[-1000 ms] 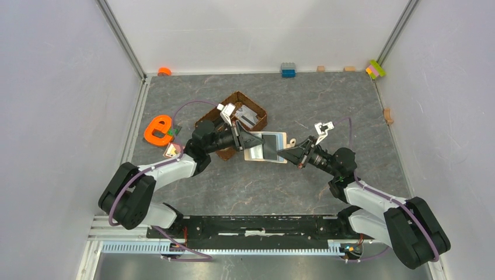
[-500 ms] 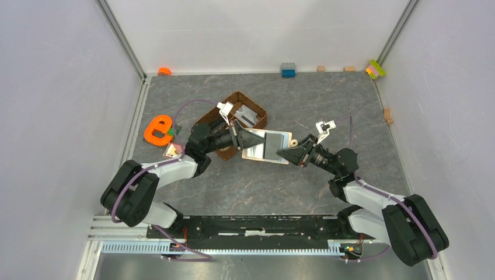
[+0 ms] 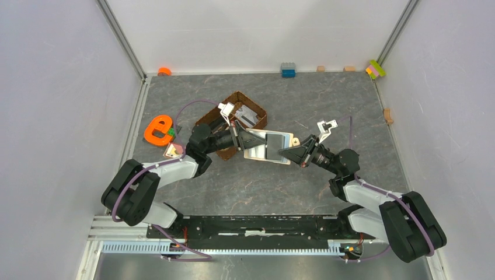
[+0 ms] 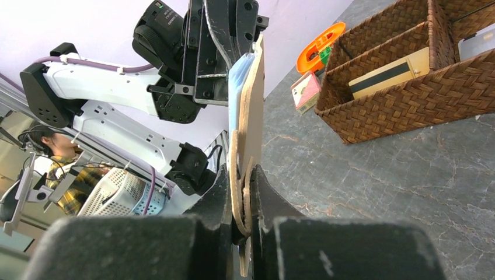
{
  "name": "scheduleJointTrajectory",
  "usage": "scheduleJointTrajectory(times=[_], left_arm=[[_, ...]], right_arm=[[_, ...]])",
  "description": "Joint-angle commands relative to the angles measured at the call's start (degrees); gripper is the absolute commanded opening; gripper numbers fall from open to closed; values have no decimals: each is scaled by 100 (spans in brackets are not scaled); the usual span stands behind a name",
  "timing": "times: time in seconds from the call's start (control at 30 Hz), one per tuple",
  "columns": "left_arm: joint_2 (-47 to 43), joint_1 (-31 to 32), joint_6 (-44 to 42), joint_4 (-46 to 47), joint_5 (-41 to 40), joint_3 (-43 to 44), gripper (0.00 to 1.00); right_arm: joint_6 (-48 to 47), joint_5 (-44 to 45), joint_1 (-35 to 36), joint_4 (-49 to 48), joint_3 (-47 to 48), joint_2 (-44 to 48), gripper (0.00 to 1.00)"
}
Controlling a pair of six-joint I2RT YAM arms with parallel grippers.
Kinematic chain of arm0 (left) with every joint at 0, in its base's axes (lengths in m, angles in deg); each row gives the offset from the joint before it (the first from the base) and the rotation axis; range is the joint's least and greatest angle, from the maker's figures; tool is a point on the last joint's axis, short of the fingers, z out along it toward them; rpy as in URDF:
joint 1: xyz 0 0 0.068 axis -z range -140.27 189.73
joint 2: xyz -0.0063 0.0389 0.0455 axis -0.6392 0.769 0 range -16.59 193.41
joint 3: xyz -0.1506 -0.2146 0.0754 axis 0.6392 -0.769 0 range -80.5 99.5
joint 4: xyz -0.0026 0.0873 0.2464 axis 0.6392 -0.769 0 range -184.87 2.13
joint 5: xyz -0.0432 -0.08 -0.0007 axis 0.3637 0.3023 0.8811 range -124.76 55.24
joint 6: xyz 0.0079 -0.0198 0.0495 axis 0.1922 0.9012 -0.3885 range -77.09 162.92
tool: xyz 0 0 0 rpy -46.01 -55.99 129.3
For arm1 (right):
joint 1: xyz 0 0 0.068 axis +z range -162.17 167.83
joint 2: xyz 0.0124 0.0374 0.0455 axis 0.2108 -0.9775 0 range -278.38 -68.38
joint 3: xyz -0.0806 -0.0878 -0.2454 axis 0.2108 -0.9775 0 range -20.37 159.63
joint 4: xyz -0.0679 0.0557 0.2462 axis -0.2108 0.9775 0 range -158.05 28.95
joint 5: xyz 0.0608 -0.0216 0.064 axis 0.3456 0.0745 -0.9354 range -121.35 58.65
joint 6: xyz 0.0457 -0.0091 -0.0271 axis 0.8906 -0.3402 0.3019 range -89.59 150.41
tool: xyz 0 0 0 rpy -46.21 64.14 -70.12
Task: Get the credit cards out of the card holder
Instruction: Remove the credit card from the card holder.
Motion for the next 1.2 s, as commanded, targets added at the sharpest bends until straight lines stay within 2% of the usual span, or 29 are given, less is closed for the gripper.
scheduleJointTrajectory(times=[0.0, 0.1, 0.17, 0.4, 0.47, 0.6, 0.73, 0.9, 1.17], left_arm=[[-93, -24, -52, -7, -19, -5, 2], [7, 54, -70, 128, 163, 52, 16], [59, 158, -85, 231, 206, 85, 22], [64, 269, -221, -15, 284, 235, 25], [90, 266, -189, 21, 324, 258, 21], [64, 257, -219, -95, 275, 264, 3], [71, 125, -69, 76, 249, 174, 2], [27, -142, 122, 272, 77, -62, 2], [-50, -193, 86, 181, -9, -113, 2]], right_arm=[[151, 41, -104, -658, -8, -23, 0], [289, -40, -99, -884, 0, -134, 0], [398, -77, -95, -1047, -13, -215, 0], [470, -122, -90, -1129, 6, -322, 0], [468, -124, -100, -1132, 7, -344, 0], [508, -140, -99, -1170, 8, -360, 0], [541, -133, -120, -1233, -12, -352, 8], [578, -105, -219, -1250, -77, -326, 9], [630, -105, -302, -1292, -116, -330, 10]])
